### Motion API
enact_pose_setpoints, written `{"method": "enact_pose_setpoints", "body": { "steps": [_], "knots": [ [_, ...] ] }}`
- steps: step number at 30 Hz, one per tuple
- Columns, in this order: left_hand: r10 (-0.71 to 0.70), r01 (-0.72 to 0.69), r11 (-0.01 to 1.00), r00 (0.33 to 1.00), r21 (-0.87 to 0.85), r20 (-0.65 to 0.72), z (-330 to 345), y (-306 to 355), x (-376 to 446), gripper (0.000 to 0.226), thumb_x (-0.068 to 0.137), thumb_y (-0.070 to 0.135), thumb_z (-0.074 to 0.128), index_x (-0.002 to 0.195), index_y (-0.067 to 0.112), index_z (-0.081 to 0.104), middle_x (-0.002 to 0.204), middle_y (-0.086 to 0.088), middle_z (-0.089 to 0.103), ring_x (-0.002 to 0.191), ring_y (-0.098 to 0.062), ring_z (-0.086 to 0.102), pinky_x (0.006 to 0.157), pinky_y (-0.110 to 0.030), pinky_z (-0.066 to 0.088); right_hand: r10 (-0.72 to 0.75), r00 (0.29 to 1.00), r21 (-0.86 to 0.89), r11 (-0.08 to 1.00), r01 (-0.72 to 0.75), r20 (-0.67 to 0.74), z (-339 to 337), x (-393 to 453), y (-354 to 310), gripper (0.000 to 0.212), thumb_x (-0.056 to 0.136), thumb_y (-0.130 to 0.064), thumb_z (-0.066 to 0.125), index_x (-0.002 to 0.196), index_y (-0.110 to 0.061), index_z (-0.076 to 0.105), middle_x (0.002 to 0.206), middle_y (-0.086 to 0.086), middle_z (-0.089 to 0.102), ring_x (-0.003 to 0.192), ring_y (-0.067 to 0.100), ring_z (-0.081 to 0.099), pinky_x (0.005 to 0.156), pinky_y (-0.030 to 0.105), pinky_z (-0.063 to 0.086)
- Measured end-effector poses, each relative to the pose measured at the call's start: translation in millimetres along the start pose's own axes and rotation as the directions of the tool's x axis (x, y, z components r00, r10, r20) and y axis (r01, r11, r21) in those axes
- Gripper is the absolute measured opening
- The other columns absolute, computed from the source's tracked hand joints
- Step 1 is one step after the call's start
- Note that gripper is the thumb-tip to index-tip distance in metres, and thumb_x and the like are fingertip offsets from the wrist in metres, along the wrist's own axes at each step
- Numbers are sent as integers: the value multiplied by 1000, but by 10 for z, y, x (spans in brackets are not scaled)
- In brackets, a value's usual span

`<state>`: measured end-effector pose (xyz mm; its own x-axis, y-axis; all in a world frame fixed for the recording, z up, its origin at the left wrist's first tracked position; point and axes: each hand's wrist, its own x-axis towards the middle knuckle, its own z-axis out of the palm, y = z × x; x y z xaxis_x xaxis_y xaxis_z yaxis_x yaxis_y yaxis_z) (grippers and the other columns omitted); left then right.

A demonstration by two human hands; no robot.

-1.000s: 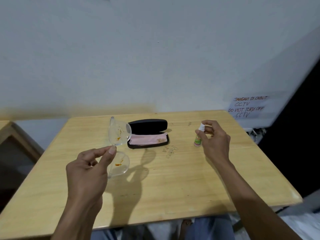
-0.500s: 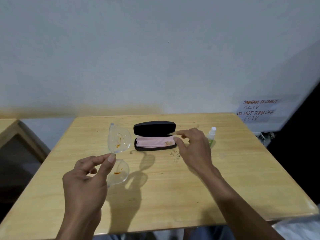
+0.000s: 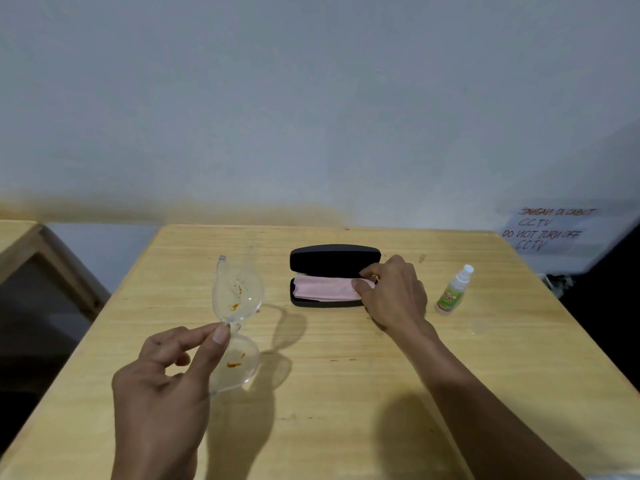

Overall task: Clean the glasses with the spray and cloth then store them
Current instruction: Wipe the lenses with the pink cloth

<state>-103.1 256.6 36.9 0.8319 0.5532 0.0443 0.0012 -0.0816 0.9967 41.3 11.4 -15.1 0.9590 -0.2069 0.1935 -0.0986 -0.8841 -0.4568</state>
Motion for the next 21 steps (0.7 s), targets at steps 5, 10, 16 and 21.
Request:
{"method": "enact_pose_setpoints", "body": {
  "steps": [5, 10, 16, 21],
  "knots": [
    [2, -2, 1000, 1000, 6, -10, 0, -21, 46, 7, 71, 23, 79, 77, 24, 75, 107, -13, 64, 63, 10, 48, 63, -6, 41, 62, 998, 37, 997, -62, 12, 115, -7, -58, 34, 81, -52, 76, 104, -27, 77, 114, 2, 52, 112, 25, 56, 85, 43, 53],
    [-1, 1, 1000, 1000, -4, -25, -23, -20, 86, 8, 72, 20, 79, 76, 24, 74, 107, -16, 63, 61, 10, 47, 53, 3, 36, 104, 995, 113, 988, -104, 10, 174, 38, -50, 17, 81, -44, 80, 87, -28, 79, 103, -2, 43, 108, 26, 57, 76, 43, 57],
    [1, -1, 1000, 1000, -14, -8, -14, 4, 54, 7, 73, 19, 78, 78, 22, 74, 109, -14, 63, 72, 2, 49, 65, -6, 41, 119, 993, 238, 965, -113, -11, 178, 2, -49, 17, 85, -38, 78, 71, -31, 70, 101, -3, 43, 106, 24, 54, 83, 43, 54],
    [31, -31, 1000, 999, 0, 19, 19, 29, 29, 6, 74, 19, 78, 78, 22, 75, 109, -16, 61, 68, 1, 47, 54, 1, 35, 85, 996, 478, 876, -65, -20, -95, -231, -96, 10, 84, -40, 77, 76, -35, 73, 104, -20, 46, 110, 11, 50, 96, 42, 50]
  ]
}}
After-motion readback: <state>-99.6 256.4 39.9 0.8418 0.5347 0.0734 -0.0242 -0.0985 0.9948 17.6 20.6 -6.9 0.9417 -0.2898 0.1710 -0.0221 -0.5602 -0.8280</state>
